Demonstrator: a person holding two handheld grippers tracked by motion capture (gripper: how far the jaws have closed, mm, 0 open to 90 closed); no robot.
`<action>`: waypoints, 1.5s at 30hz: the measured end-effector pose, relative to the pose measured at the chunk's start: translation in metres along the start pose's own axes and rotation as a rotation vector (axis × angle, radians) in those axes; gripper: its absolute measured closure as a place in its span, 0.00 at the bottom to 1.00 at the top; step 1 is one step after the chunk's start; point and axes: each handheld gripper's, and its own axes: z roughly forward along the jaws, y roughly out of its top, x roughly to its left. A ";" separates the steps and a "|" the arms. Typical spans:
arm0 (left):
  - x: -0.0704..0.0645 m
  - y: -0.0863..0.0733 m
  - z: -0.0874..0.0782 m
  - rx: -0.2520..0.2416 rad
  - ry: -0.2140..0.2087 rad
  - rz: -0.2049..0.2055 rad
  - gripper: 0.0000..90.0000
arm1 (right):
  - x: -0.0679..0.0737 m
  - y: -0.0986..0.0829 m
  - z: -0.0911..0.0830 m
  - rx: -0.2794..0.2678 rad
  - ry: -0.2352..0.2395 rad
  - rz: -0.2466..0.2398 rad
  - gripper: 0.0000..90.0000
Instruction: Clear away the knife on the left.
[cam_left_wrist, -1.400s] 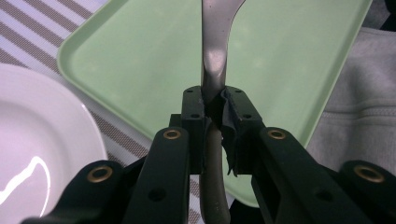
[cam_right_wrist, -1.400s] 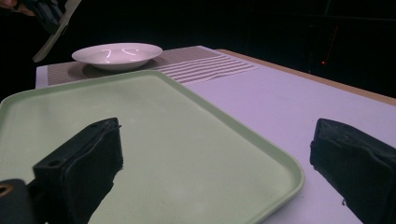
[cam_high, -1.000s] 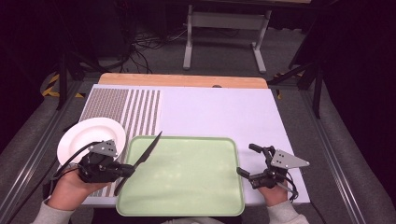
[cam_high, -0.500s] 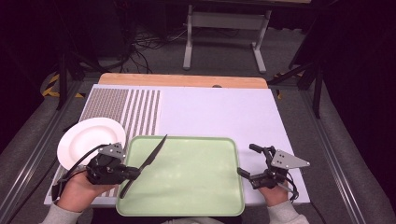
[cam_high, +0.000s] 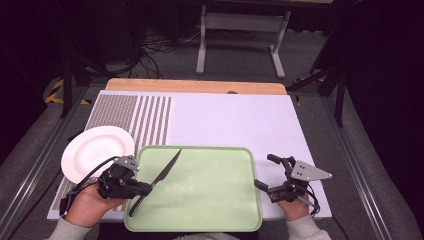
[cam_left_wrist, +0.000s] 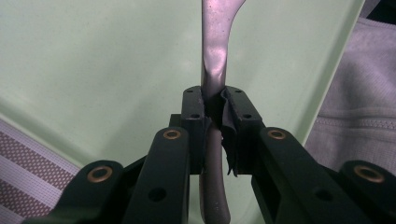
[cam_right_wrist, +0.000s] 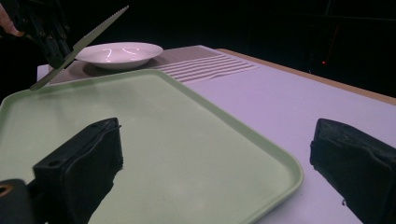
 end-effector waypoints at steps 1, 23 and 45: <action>0.001 0.000 0.002 0.010 -0.005 -0.011 0.89 | 0.000 0.000 0.000 0.002 -0.001 -0.001 0.03; 0.005 0.000 0.022 0.095 0.003 -0.060 0.89 | 0.000 0.000 0.000 0.001 0.000 0.000 0.03; 0.006 0.001 0.037 0.128 -0.018 -0.084 0.92 | -0.002 -0.002 -0.001 0.001 -0.003 0.007 0.03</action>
